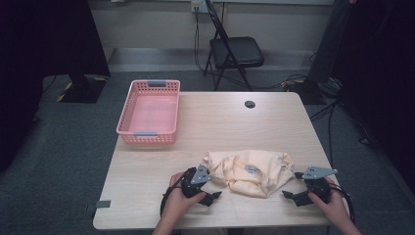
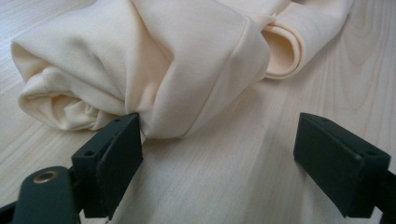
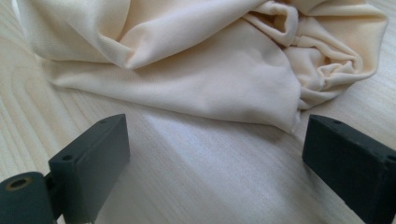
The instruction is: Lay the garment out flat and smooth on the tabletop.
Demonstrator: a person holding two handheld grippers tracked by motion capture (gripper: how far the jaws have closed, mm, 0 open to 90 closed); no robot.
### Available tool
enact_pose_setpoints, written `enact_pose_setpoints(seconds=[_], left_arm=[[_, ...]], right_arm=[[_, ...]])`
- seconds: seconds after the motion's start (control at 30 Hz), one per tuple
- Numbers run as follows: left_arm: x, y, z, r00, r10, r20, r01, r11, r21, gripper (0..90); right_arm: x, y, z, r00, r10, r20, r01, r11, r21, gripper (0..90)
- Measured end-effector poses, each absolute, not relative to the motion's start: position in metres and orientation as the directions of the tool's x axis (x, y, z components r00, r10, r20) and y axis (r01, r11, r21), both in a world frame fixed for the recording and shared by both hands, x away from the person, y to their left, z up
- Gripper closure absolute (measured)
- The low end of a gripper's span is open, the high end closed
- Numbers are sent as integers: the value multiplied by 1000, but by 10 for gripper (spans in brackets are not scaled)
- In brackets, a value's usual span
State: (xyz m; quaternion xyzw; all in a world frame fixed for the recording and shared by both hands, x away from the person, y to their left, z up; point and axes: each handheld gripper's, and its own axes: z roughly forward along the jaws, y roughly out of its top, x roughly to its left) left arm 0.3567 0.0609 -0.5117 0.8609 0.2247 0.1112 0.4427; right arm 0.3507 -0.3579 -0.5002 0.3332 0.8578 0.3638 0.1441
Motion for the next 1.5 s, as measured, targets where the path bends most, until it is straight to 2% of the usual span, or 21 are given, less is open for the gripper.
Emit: enact_pose_setpoints(seconds=[0.1,0.2,0.27,0.4,0.7,0.97,1.13,1.3,1.4,1.5], left_arm=[[357,62,-511,873,489,-8,291,-506,812,157],[357,63,-507,865,501,-28,307,-485,819,162],[358,64,-501,859,511,-28,299,-458,837,163],[360,62,-491,839,542,-50,306,-395,866,163],[362,58,-491,845,533,-39,303,-418,856,163],[363,60,-493,846,532,-33,305,-433,848,163],[363,59,-489,844,536,-28,290,-412,864,168],[364,58,-485,841,539,-35,285,-387,877,194],[366,57,-485,839,542,-39,288,-384,877,225],[368,57,-485,839,543,-44,289,-375,881,266]], right_arm=[[350,-358,-500,-737,676,-2,468,512,721,72],[349,-361,-497,-737,676,4,470,508,722,156],[347,-364,-492,-737,676,17,459,482,746,107],[341,-363,-483,-768,640,40,412,444,796,117],[338,-351,-477,-788,616,26,382,454,805,126],[343,-358,-487,-767,641,38,428,466,774,121],[342,-356,-483,-775,631,44,414,454,789,122],[339,-346,-476,-795,605,45,385,447,807,134],[339,-340,-475,-810,583,66,381,437,815,201],[340,-334,-475,-817,571,78,379,431,819,222]])
